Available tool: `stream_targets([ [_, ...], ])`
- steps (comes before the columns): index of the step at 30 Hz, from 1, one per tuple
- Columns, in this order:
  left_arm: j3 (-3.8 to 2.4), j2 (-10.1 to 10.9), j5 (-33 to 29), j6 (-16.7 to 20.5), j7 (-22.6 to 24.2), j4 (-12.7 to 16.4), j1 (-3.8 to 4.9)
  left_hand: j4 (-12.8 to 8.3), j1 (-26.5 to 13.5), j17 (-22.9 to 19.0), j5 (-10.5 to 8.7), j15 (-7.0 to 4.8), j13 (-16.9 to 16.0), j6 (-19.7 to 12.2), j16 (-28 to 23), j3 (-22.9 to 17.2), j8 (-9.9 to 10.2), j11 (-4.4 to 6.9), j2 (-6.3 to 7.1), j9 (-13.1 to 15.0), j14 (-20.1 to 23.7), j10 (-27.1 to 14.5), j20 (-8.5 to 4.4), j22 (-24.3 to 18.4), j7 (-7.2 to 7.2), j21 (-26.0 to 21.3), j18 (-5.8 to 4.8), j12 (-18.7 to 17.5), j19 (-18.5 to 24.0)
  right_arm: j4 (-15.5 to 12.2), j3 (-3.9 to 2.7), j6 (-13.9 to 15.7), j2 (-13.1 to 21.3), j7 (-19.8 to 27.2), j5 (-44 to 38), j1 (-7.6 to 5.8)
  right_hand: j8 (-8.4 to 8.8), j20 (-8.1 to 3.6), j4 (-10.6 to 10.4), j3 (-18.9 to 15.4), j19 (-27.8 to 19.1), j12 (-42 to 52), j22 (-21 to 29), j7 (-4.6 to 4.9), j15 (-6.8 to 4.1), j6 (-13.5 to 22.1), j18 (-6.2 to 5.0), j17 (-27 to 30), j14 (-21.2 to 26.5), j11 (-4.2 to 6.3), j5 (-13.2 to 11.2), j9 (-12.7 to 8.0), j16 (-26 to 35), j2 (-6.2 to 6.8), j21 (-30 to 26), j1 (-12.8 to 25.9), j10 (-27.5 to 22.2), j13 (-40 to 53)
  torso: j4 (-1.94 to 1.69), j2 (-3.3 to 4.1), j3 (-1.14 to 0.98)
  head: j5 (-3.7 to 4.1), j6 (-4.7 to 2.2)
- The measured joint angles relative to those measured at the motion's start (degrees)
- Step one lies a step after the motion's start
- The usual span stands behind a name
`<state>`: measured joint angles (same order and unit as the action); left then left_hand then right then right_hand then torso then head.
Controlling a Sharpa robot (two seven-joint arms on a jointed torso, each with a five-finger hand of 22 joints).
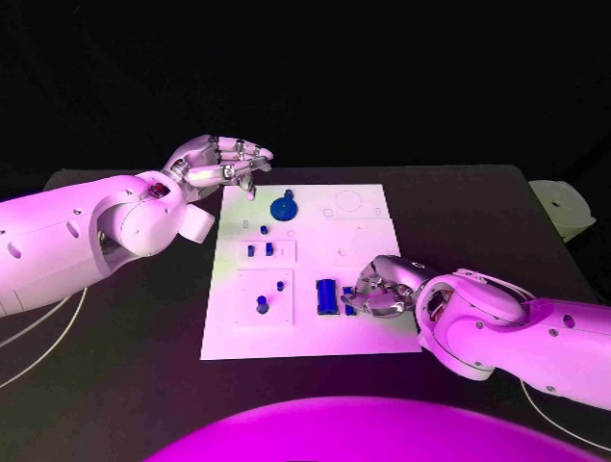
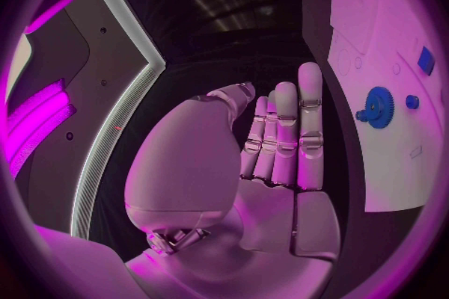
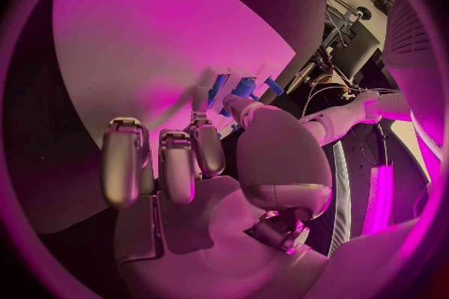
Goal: Assemble the parts on the task board
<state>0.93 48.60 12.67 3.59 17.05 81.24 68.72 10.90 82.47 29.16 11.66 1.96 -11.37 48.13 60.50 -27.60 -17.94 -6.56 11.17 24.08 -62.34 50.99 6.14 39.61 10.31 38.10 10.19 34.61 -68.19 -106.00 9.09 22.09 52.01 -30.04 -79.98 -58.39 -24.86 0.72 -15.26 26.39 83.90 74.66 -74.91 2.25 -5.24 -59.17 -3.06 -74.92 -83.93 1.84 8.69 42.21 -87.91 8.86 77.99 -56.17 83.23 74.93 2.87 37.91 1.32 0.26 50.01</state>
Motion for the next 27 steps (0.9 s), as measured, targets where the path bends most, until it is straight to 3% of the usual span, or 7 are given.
stream_targets([
  [8,0.00,-0.04,0.00,-0.01,0.00,-0.05,0.00,0.00,0.00,-0.01,0.00,0.00,0.01,0.00,0.00,0.00,0.00,0.00,0.00,0.00,0.00,0.00,0.00,0.00,0.00,0.00,0.00,0.00,0.00,-0.21,0.00,0.14,0.62,0.08,-0.12,0.00,-0.24,0.00,-0.22,-0.23,0.00,0.00,0.01,0.00,0.00,0.00,0.00,0.00,0.00,0.00,-0.37,0.07,0.00,-0.03,0.00,0.14,0.00,-0.01,0.00,0.00,-0.01,0.13,0.01],
  [14,0.00,-0.04,0.00,-0.02,0.00,-0.12,-0.01,0.00,0.00,-0.01,0.00,0.00,0.01,0.00,0.00,0.00,0.00,0.00,0.00,-0.01,0.00,0.00,0.00,0.00,0.00,0.00,0.00,0.00,0.00,-1.15,0.00,1.38,2.25,1.69,0.07,0.02,-0.23,0.00,1.69,-0.21,0.00,-0.95,0.01,0.16,0.00,0.66,0.00,0.01,0.00,0.00,0.07,0.15,0.00,0.18,-0.78,-2.36,0.00,-0.01,-0.01,-0.02,-0.03,0.18,0.00],
  [18,0.02,-0.13,-0.01,-0.02,0.07,-0.49,-0.02,0.00,-0.56,-0.01,0.00,0.00,0.01,-0.03,0.00,0.00,0.00,0.00,-0.05,0.07,0.00,0.00,0.21,0.00,0.04,-0.23,0.00,0.00,0.21,-1.19,0.04,4.48,4.08,6.86,2.58,-0.41,1.20,0.00,3.31,0.21,0.00,-3.62,-0.04,1.27,0.06,3.65,0.00,0.01,-0.05,-1.03,1.20,-0.56,0.74,0.24,-3.17,-5.01,-1.33,-0.01,0.01,-0.18,0.03,0.18,0.00],
  [22,0.03,-0.56,-0.20,0.05,0.39,-1.39,-0.13,0.37,-1.52,-0.01,0.00,0.05,-0.02,-0.21,0.00,0.34,0.00,-0.02,0.46,0.09,0.05,-0.02,0.21,-0.02,0.22,-0.31,0.00,0.00,0.21,1.12,-0.01,7.39,4.66,15.96,9.93,-2.24,3.50,0.66,4.97,0.33,0.01,-8.61,-0.04,2.87,1.13,6.37,0.00,0.01,-0.11,-2.21,1.63,-1.63,2.22,0.38,-7.27,-7.66,-4.26,-0.78,0.04,-0.59,0.27,0.41,-0.23],
  [24,0.04,-0.97,-0.43,0.14,0.66,-1.99,-0.46,1.18,-2.57,-0.38,0.00,0.30,-0.12,-0.55,-1.16,0.99,0.00,-0.09,0.91,0.25,1.71,-0.33,0.85,-0.69,0.06,-1.76,0.00,0.29,1.36,3.51,-0.08,8.04,4.47,20.77,15.00,-3.34,5.02,1.63,5.97,0.23,-0.37,-15.16,0.61,3.91,2.01,7.41,-1.73,0.01,-0.11,-3.10,0.90,-2.32,4.88,0.24,-14.76,-9.36,-8.20,-5.11,0.05,-0.89,0.43,0.56,-0.59],
  [25,0.06,-1.32,-0.65,0.22,0.89,-2.48,-0.82,1.63,-3.08,-1.09,-0.06,0.48,-0.11,-0.85,-2.80,1.44,0.00,-0.17,1.03,0.32,2.89,-0.41,1.02,-1.55,0.22,-3.24,0.00,0.34,2.74,5.52,-0.11,8.26,4.10,23.95,18.79,-4.01,5.91,2.23,6.28,0.08,-1.70,-21.29,3.42,4.32,2.43,8.32,-2.84,1.15,-0.10,-3.52,0.45,-2.66,7.46,0.26,-21.31,-10.05,-11.75,-9.31,0.04,-1.08,0.52,0.65,-0.79],
  [27,0.10,-2.04,-1.08,0.37,1.29,-3.42,-1.37,2.58,-3.19,-3.34,-0.35,1.23,0.55,-1.88,-8.28,2.39,0.00,-0.61,1.07,0.53,5.57,-0.85,1.91,-4.43,0.41,-7.87,0.00,-0.99,5.87,8.80,-0.21,8.35,3.25,28.30,24.64,-4.81,7.22,3.04,7.07,0.25,-6.81,-33.29,12.86,5.21,3.58,9.77,-5.63,8.80,2.31,-4.47,-0.09,-3.01,15.06,0.31,-38.77,-11.34,-19.19,-17.84,-0.03,-1.58,0.73,0.77,-1.42],
])
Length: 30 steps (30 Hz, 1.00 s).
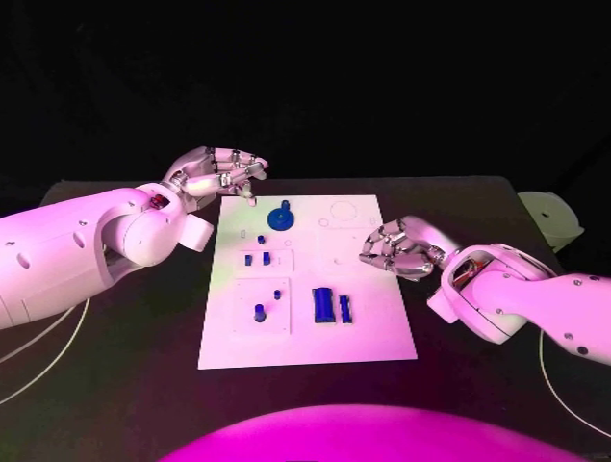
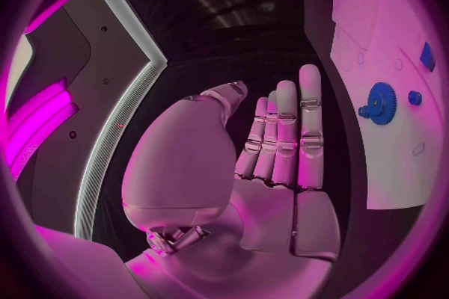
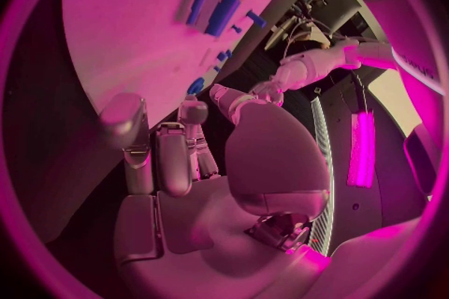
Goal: Assemble the parts on the task board
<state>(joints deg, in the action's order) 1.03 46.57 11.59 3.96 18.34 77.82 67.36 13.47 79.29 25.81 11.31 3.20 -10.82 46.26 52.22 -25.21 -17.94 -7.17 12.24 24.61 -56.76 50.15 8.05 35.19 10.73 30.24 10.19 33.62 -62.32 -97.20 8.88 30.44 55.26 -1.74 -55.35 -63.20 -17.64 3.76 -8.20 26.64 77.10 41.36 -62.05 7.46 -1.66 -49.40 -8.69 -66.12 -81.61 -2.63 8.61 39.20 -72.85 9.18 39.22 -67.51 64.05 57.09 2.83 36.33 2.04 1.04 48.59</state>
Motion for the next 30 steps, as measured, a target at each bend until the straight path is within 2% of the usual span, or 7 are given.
stream_targets([
  [4,0.04,-1.90,-1.58,0.57,1.07,-2.88,-0.84,1.99,0.18,-4.55,0.00,1.86,3.55,-2.24,-15.67,2.24,-0.28,-1.05,-0.19,0.39,1.95,1.37,2.97,-10.24,-0.41,-13.49,0.01,-6.74,3.95,7.76,-0.44,-0.29,-3.01,8.11,12.76,-1.00,1.52,1.85,0.73,0.75,-5.92,-8.84,11.58,1.26,1.67,2.02,-1.07,19.10,11.00,-1.86,-0.07,-0.72,19.75,-0.11,-17.30,-1.01,-5.71,-8.67,-0.36,-1.01,0.40,0.21,-1.96],
  [10,-0.02,-4.32,-4.91,1.68,3.01,-7.07,-2.00,2.87,0.12,-6.32,-0.92,4.40,6.94,-3.27,-32.61,8.00,1.73,-1.77,-2.08,-2.73,5.25,4.23,6.95,-22.26,-1.45,-26.12,0.00,-17.28,5.08,19.57,-1.50,-2.47,-8.46,16.67,29.50,-1.86,5.31,6.65,1.83,4.38,-15.36,-25.14,27.92,3.31,6.26,3.47,-1.07,33.45,24.31,-5.12,-2.09,-5.28,43.55,-0.04,-33.75,-2.27,-11.18,-29.36,-0.93,-2.15,0.77,0.27,-5.78],
  [14,-0.05,-5.99,-6.87,2.95,4.28,-9.46,-3.17,2.81,1.21,-8.71,-0.92,6.02,7.10,-3.58,-40.06,10.80,3.07,-1.23,-3.17,-5.33,10.74,1.63,8.54,-27.91,-1.75,-26.68,-0.13,-22.74,12.43,24.32,-1.84,-4.81,-10.99,20.25,36.47,-1.91,7.71,8.70,2.85,4.09,-17.41,-30.61,38.67,3.25,7.64,1.89,-1.06,40.71,24.73,-6.14,-2.76,-8.64,54.15,-0.34,-35.35,-2.57,-8.67,-40.47,-1.21,-2.67,0.84,0.35,-7.31],
  [19,-0.02,-7.40,-8.53,5.16,5.69,-11.28,-4.33,2.64,2.38,-10.79,-0.92,6.75,7.18,-3.88,-43.65,12.17,3.77,-0.32,-4.34,-7.03,12.86,0.30,8.62,-30.71,-2.04,-26.71,-0.95,-25.95,14.33,27.01,-2.15,-7.61,-13.16,23.17,40.73,-2.01,8.92,9.36,3.55,3.72,-18.07,-33.97,45.34,3.32,8.37,0.64,-1.06,44.89,24.24,-6.55,-2.76,-10.80,59.09,-1.30,-35.35,-3.00,-6.72,-46.80,-1.26,-3.10,0.62,0.10,-8.63],
  [21,0.04,-7.35,-8.55,5.24,5.65,-11.21,-4.36,0.11,-1.29,-13.39,-2.58,5.11,7.80,-10.96,-45.20,14.68,6.28,0.75,-6.00,-10.03,20.31,-8.27,5.93,-31.54,-3.49,-27.22,-2.83,-27.33,22.50,26.84,-2.16,-7.59,-13.12,23.19,40.80,-2.01,10.50,7.19,4.59,-1.29,-20.99,-35.48,48.68,1.66,7.36,8.36,-0.50,48.76,29.03,-5.06,-3.98,-15.73,61.70,-3.16,-36.13,0.40,-13.76,-49.02,-1.24,-3.13,0.60,0.07,-8.68],
  [26,-0.02,-6.82,-8.54,5.75,5.49,-10.07,-4.41,-7.70,-16.68,-20.52,-7.61,0.32,9.54,-31.21,-49.24,20.73,12.99,4.46,-9.63,-18.41,41.25,-32.34,-2.13,-33.66,-7.63,-28.99,-7.19,-30.96,45.36,25.19,-2.90,-6.69,-12.61,23.09,41.12,-1.58,14.42,1.16,6.57,-15.20,-48.83,-38.73,56.05,-3.36,4.23,30.84,4.59,58.29,57.01,-0.81,-6.53,-28.57,67.85,-6.45,-37.84,13.59,-40.84,-53.49,-1.37,-3.24,0.44,0.03,-9.17],
  [30,-0.10,-6.33,-8.56,7.43,5.52,-7.39,-4.77,-10.28,-28.69,-23.03,-9.35,-1.35,10.14,-38.35,-50.66,23.01,15.34,5.75,-10.84,-21.34,48.61,-40.79,-4.93,-34.37,-9.10,-29.47,-8.09,-32.19,53.39,21.52,-4.19,-4.68,-12.18,23.44,42.36,-0.55,16.04,-1.33,7.39,-21.04,-63.19,-40.09,59.10,-5.44,2.92,40.30,6.20,62.28,69.54,0.94,-7.50,-34.00,70.39,-7.85,-38.45,38.84,-52.66,-55.33,-1.73,-3.69,-0.12,-0.31,-10.64],
])
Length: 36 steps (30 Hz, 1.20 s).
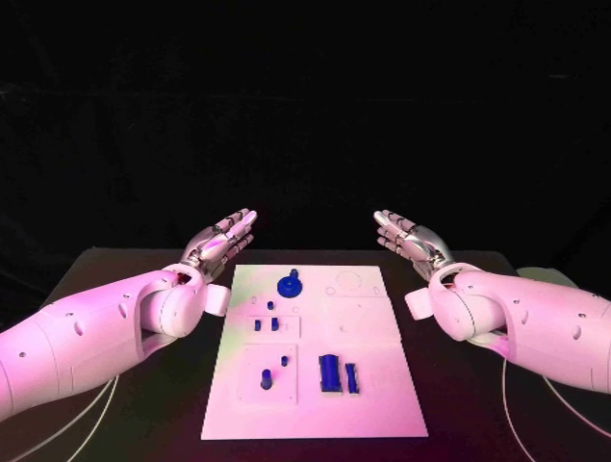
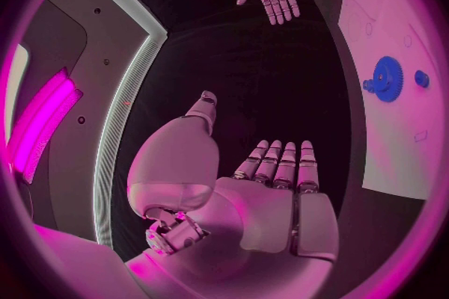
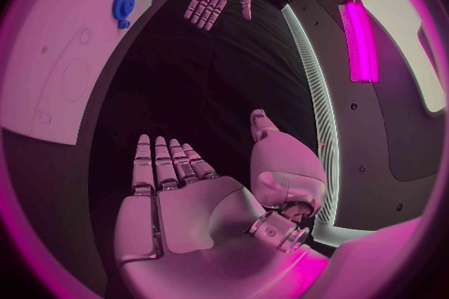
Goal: Assemble the parts on the task board
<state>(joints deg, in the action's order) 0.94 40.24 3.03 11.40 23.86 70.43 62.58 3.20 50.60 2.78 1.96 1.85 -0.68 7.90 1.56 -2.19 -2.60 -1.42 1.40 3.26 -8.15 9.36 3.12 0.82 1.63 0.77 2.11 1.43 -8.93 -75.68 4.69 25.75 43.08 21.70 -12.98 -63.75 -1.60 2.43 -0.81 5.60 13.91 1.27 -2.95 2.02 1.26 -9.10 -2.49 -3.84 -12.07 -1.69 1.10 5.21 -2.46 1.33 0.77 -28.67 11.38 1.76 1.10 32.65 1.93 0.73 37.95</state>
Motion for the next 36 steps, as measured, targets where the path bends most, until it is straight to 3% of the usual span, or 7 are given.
stream_targets([
  [2,-0.09,0.39,-0.07,1.41,0.10,1.60,-0.20,-0.87,-12.46,-0.76,-0.53,-0.53,0.19,-2.15,-0.43,0.56,0.72,0.42,-0.42,-0.88,2.20,-2.55,-0.87,-0.21,-0.45,-0.17,0.01,-0.31,2.45,-2.36,-0.87,1.52,0.23,0.43,0.99,0.58,0.43,-0.68,0.24,-1.52,-3.83,-0.22,0.81,-0.55,-0.34,2.50,0.81,1.06,3.32,0.46,-0.25,-1.43,0.68,-0.37,0.00,7.77,-3.13,-0.49,-0.24,-0.32,-0.43,-0.21,-1.01],
  [5,-0.29,1.24,-0.30,4.82,0.42,4.96,-0.56,-1.72,-28.12,-1.61,-0.96,-1.05,0.37,-4.55,-0.80,1.41,1.52,0.86,-0.83,-1.90,4.69,-5.36,-1.79,-0.49,-0.91,-0.17,-0.90,-0.77,5.18,-6.75,-2.38,4.78,0.68,1.52,3.26,1.68,0.78,-1.37,0.45,-3.10,-7.75,-0.62,1.63,-1.11,-0.71,5.06,0.82,2.13,6.70,0.96,-0.36,-2.90,1.37,-0.73,-0.27,15.86,-6.32,-0.97,-0.56,-0.76,-1.02,-0.49,-2.26],
  [8,-0.46,2.15,-0.65,9.24,0.96,8.79,-1.05,-2.26,-36.78,-2.07,-1.30,-1.45,0.46,-5.80,-0.91,1.63,1.85,1.01,-1.05,-2.41,5.92,-6.93,-2.41,-0.59,-1.24,-0.42,-0.90,-0.77,6.59,-10.35,-3.52,8.32,1.01,2.86,5.80,2.58,0.89,-1.85,0.74,-4.04,-10.34,-0.66,2.20,-1.52,-0.92,6.77,1.30,2.85,9.01,1.28,-0.58,-3.88,1.73,-0.99,-0.27,21.27,-8.45,-1.32,-0.81,-1.09,-1.42,-0.63,-3.03],
  [11,-0.60,2.95,-1.08,14.28,1.63,12.51,-1.53,-2.50,-42.13,-2.34,-1.34,-1.53,0.51,-6.47,-1.15,1.87,1.98,1.21,-1.19,-2.74,6.62,-7.72,-2.64,-0.66,-1.34,-0.44,-0.90,-1.05,7.41,-12.67,-4.26,11.56,1.34,4.11,8.10,3.16,1.19,-2.08,0.74,-4.51,-11.67,-0.89,2.47,-1.75,-1.08,7.56,1.70,3.23,10.16,1.53,-0.58,-4.37,1.77,-1.13,-0.41,24.06,-9.50,-1.46,-0.97,-1.29,-1.69,-0.70,-3.39],
  [17,-0.78,3.98,-1.81,22.46,2.86,17.11,-2.15,-2.65,-47.25,-2.58,-1.55,-1.83,0.57,-7.10,-1.15,2.02,2.29,1.40,-1.32,-3.04,7.34,-8.51,-2.92,-0.73,-1.53,-0.44,-0.90,-1.05,8.12,-14.14,-4.65,15.42,1.56,5.67,10.85,3.53,1.40,-2.42,0.81,-5.37,-13.64,-0.89,2.80,-1.99,-1.28,8.87,1.70,3.67,11.78,1.69,-0.80,-5.04,2.07,-1.31,-0.49,28.23,-11.08,-1.65,-1.07,-1.42,-1.87,-0.73,-3.55],
  [24,-0.87,4.48,-2.52,28.96,4.01,19.29,-2.41,-2.89,-50.24,-2.71,-1.77,-1.83,0.63,-7.49,-1.36,2.26,2.29,1.41,-1.45,-3.20,7.94,-9.15,-3.12,-0.74,-1.75,-0.44,-1.77,-1.05,8.73,-14.17,-4.66,17.30,1.62,6.59,12.32,3.55,1.40,-2.42,0.81,-5.37,-13.64,-0.89,2.90,-2.02,-1.28,8.91,1.69,3.78,11.78,1.69,-0.80,-5.14,2.07,-1.32,-0.49,28.34,-11.08,-1.71,-1.10,-1.46,-1.92,-0.73,-3.57],
  [36,-0.88,4.50,-2.96,31.77,4.69,19.35,-2.42,-2.89,-50.23,-2.73,-1.77,-1.83,0.63,-7.49,-1.36,2.26,2.29,1.41,-1.45,-3.21,7.93,-9.15,-3.11,-0.73,-1.75,-0.43,-1.76,-1.05,8.73,-14.18,-4.66,18.27,1.62,7.10,13.10,3.55,1.40,-2.42,0.81,-5.37,-13.63,-0.89,2.89,-2.02,-1.27,8.91,1.69,3.78,11.78,1.68,-0.80,-5.15,2.07,-1.32,-0.48,28.34,-11.08,-1.70,-1.10,-1.47,-1.93,-0.73,-3.57],
])
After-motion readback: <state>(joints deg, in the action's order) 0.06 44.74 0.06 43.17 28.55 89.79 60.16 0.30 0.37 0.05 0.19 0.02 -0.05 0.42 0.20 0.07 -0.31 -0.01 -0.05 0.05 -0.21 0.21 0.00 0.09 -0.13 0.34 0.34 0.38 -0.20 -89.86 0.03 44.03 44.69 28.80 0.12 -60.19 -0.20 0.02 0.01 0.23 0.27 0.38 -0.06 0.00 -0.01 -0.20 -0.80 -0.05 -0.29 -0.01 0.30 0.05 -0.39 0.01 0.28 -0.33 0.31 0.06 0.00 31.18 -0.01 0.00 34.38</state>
